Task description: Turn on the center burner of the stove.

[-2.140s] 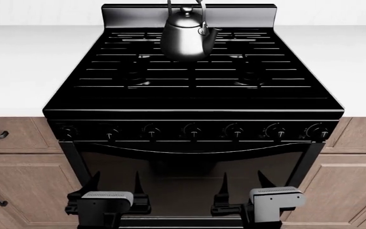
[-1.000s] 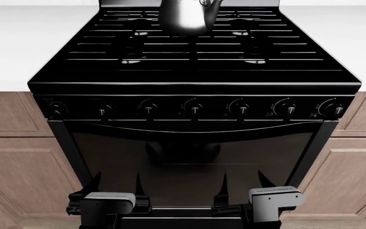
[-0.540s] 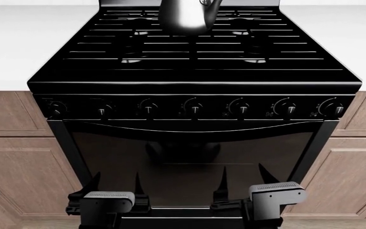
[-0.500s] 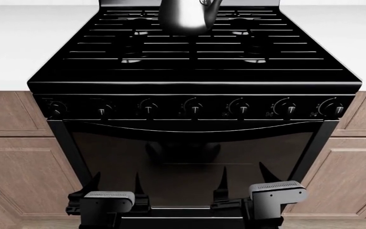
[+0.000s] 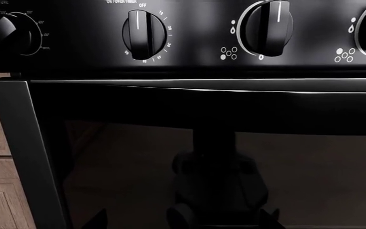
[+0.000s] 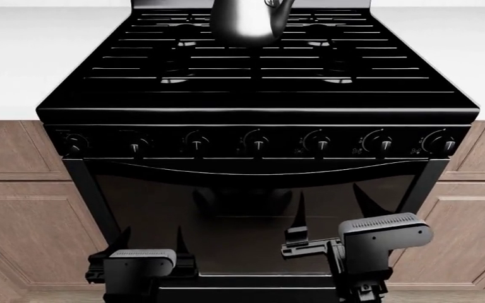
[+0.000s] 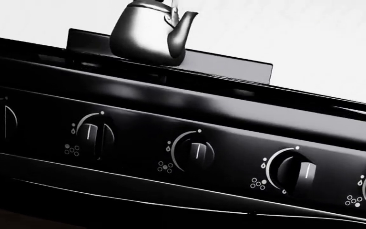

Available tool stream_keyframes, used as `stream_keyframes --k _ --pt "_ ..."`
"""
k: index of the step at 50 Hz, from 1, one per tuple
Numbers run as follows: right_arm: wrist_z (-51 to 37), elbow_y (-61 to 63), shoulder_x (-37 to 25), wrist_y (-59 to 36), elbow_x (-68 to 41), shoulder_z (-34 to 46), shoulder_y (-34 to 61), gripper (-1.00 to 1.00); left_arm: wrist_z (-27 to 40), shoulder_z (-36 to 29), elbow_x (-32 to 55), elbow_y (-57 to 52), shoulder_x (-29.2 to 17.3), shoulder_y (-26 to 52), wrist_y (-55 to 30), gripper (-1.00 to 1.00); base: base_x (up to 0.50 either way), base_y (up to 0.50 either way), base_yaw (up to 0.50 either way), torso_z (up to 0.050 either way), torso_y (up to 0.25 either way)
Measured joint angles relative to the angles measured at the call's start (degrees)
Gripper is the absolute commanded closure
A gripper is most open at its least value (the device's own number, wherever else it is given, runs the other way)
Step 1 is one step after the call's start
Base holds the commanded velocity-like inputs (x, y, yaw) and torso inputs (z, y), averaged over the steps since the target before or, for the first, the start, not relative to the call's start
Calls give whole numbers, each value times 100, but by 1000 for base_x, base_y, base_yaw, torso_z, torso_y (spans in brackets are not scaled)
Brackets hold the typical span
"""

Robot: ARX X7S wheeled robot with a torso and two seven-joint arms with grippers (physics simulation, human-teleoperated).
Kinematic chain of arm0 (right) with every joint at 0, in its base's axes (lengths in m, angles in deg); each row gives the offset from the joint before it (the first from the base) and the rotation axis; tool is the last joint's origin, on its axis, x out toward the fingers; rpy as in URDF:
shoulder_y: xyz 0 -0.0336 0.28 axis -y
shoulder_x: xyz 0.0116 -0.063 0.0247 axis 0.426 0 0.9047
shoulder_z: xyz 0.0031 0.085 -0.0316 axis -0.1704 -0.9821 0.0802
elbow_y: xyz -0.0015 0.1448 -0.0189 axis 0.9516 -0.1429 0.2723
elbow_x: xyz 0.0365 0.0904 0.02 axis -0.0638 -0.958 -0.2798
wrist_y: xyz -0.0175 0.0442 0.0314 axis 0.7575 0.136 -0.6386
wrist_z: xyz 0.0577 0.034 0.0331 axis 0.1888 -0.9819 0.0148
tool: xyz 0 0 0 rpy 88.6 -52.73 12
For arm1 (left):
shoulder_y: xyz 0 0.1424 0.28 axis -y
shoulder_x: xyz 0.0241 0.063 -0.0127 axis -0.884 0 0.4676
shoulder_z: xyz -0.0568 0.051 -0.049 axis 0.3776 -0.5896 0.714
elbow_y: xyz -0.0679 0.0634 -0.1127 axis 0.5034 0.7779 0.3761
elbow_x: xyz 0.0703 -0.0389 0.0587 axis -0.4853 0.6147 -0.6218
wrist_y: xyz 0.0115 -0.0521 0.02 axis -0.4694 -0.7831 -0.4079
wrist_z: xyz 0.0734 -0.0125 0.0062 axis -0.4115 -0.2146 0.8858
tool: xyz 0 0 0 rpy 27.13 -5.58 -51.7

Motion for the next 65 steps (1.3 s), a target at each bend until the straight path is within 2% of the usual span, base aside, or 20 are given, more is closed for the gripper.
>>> stream_keyframes --k 16,28,65 --pt "81 826 -65 -1132 -239 -52 418 -100 45 4 154 -73 -47 38 -161 -100 0 0 0 0 0" --pt "221 924 -27 -1576 -579 -211 807 -100 79 -4 235 -66 -69 75 -236 -100 0 0 0 0 0" --pt "302 -719 100 -745 -629 -305 1554 -100 202 -56 364 68 -118 183 -287 -100 0 0 0 0 0"
